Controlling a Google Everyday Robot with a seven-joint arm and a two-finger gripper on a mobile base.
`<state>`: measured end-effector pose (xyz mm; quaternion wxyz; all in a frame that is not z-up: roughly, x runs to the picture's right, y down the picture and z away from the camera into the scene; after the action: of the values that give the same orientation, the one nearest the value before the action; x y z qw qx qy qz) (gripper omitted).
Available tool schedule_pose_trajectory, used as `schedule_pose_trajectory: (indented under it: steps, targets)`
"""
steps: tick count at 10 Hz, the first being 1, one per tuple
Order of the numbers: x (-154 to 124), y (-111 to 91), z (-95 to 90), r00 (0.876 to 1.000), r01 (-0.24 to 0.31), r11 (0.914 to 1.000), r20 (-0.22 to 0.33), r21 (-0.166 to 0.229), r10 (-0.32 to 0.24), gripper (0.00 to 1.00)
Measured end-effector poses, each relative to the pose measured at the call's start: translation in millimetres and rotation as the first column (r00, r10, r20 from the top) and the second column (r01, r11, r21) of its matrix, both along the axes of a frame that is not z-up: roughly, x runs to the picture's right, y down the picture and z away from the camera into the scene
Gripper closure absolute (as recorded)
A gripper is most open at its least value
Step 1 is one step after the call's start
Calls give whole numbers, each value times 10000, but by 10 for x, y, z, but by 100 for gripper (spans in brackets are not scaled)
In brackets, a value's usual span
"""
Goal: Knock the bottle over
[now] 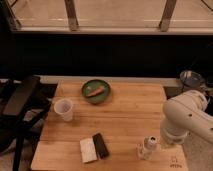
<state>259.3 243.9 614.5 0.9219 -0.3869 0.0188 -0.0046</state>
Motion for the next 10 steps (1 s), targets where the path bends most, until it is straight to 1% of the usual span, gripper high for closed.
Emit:
schedule_pose_trajectory:
  steps: [1, 2, 4, 5, 6, 7, 8, 9, 10]
  targets:
    - [-8, 1, 1, 10000, 22, 10000, 18, 3, -22, 96]
    - [14, 2, -12, 9998, -111, 9999, -134, 62, 112, 96]
    - [182, -11, -27, 9957, -628, 9978, -663, 229, 642, 96]
    - [319, 25, -29, 9904, -934, 9954, -1001, 218, 951, 96]
    - [426, 116, -33, 9818, -1356, 9907, -1328, 128, 1361, 96]
    - [470, 209, -42, 9772, -1563, 9877, -1456, -5, 1546, 96]
    - [454, 290, -32, 9773, -1600, 9869, -1440, -189, 1557, 96]
    - [397, 405, 0, 9826, -1433, 9878, -1284, -619, 1345, 96]
    - [325, 461, 7, 9922, -996, 9887, -856, -1119, 902, 92]
